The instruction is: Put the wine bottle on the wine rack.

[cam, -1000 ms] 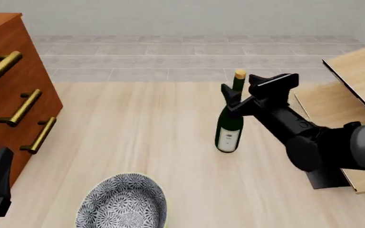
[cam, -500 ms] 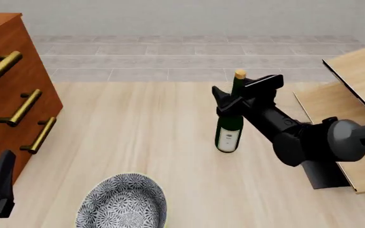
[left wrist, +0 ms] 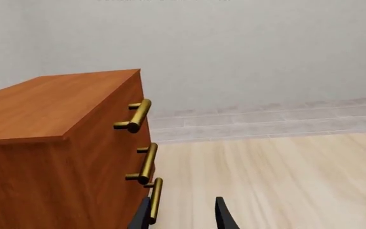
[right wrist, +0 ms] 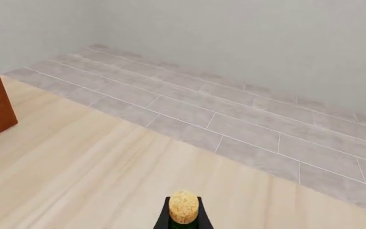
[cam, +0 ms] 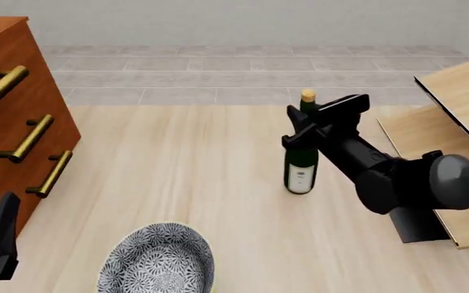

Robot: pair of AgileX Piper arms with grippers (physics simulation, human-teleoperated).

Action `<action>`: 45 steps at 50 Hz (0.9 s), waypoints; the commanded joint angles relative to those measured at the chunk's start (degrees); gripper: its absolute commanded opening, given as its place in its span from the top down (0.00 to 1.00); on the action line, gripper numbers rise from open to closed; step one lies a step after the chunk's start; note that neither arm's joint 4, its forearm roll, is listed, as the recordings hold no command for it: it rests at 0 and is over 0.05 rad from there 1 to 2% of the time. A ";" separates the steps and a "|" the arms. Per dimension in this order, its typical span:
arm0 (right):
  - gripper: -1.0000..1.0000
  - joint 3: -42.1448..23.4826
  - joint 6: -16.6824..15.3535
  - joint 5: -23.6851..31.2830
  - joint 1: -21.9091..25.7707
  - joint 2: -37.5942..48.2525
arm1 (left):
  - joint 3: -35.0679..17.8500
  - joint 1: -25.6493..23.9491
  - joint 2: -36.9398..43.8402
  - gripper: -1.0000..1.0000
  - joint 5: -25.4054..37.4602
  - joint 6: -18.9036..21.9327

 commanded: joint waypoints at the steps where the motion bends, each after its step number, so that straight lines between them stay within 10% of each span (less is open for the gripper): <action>1: 1.00 0.21 0.22 0.72 -0.05 -2.04 | -0.09 -0.30 -0.02 0.00 -0.16 0.16; 26: 1.00 -0.89 5.36 11.37 -1.29 -10.91 | -1.89 -1.61 -0.02 0.00 0.76 -0.55; 27: 1.00 0.30 1.92 10.58 -1.73 -13.50 | -1.96 -1.63 -0.02 0.00 0.77 -0.65; 29: 1.00 -2.14 5.62 16.23 -2.02 -14.87 | -2.00 -1.62 -0.02 0.00 0.69 -0.73; 45: 1.00 -3.23 2.02 28.35 -5.32 -27.54 | -1.96 -2.14 -0.02 0.00 0.24 -1.64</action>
